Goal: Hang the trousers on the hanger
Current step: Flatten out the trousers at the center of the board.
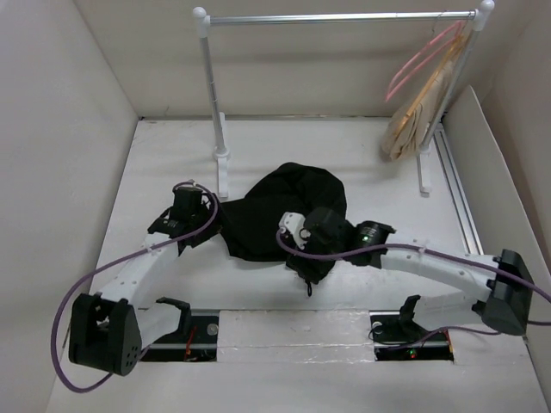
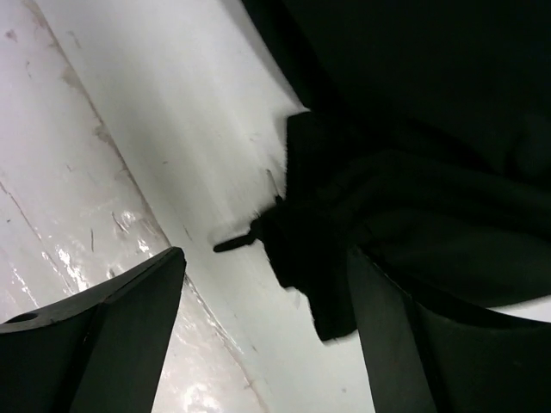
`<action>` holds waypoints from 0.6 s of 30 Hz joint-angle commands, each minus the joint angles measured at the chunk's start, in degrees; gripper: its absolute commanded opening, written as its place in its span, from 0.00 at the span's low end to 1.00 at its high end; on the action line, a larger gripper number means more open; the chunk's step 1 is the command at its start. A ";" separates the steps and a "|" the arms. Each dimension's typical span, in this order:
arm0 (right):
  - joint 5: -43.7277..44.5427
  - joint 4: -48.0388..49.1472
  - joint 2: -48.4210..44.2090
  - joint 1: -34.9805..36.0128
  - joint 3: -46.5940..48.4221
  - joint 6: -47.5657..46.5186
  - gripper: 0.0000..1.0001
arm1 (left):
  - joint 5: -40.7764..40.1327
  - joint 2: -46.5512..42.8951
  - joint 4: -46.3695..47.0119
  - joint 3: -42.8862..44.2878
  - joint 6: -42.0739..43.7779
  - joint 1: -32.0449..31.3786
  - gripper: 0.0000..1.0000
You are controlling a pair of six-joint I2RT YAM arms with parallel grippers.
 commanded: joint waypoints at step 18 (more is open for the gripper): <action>30.01 -10.49 -8.47 4.62 20.23 7.66 0.00 | -6.54 8.05 6.88 15.38 2.91 0.16 0.00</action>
